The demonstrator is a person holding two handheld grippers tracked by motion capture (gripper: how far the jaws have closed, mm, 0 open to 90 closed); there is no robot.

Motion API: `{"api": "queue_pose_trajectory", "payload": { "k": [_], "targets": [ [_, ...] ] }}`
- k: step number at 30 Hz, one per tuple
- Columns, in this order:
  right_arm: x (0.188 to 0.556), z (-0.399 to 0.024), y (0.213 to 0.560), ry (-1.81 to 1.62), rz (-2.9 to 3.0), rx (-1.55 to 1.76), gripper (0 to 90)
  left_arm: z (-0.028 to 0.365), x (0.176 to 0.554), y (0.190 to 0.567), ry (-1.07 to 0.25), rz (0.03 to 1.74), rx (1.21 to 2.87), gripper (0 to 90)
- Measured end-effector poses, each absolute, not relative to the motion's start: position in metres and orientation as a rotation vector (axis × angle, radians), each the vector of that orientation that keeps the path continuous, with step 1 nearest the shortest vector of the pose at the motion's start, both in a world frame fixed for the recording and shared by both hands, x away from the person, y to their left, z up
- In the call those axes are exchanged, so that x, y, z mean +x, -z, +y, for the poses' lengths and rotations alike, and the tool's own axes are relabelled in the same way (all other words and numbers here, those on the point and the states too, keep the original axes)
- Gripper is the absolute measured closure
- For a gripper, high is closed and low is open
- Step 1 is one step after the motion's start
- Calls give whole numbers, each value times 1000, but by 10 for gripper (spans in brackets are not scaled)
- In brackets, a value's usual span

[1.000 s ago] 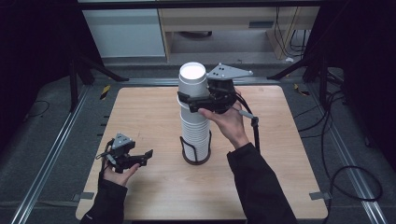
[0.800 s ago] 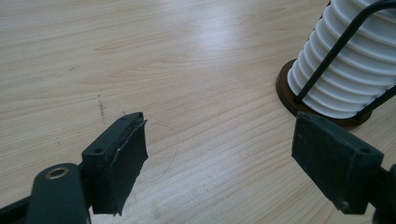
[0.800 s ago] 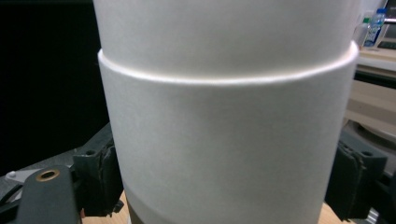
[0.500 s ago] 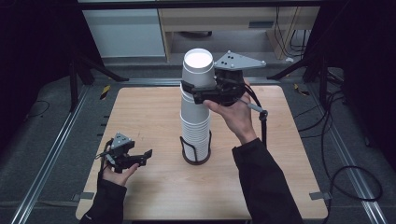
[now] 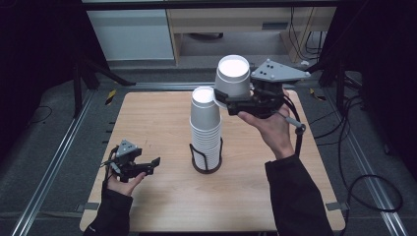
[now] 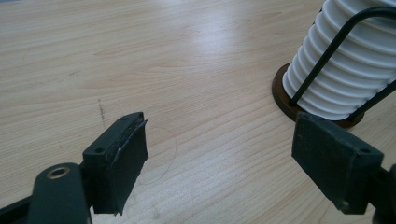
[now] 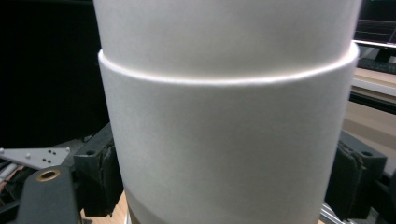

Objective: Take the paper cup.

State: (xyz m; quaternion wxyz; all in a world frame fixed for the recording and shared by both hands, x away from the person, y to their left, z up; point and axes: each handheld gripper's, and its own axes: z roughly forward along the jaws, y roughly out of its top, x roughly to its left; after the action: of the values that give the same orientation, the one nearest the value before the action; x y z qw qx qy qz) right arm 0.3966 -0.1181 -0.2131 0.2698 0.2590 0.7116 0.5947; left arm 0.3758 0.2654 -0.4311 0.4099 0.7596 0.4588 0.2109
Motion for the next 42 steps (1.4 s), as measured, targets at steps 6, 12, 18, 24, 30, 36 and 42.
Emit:
{"api": "queue_pose_trajectory", "payload": {
  "k": [6,12,18,24,30,36,42],
  "targets": [
    [388,-143,229,-1564,1925,730,160,263,375,430,-521,1141,1922,176],
    [384,-155,245,-1529,1949,752,160,262,374,430,-510,1127,1933,177],
    [379,-163,267,-1497,2000,766,160,260,373,428,-494,1095,1950,179],
    [374,-168,289,-1466,2061,778,161,258,372,426,-479,1070,1960,181],
    [369,-176,315,-1478,2108,801,161,254,370,424,-461,1036,1980,181],
    [367,-177,339,-1480,2163,801,161,250,368,423,-454,1015,1996,182],
    [366,-173,357,-1472,2227,794,161,246,366,421,-435,984,2015,183]
  ]
}}
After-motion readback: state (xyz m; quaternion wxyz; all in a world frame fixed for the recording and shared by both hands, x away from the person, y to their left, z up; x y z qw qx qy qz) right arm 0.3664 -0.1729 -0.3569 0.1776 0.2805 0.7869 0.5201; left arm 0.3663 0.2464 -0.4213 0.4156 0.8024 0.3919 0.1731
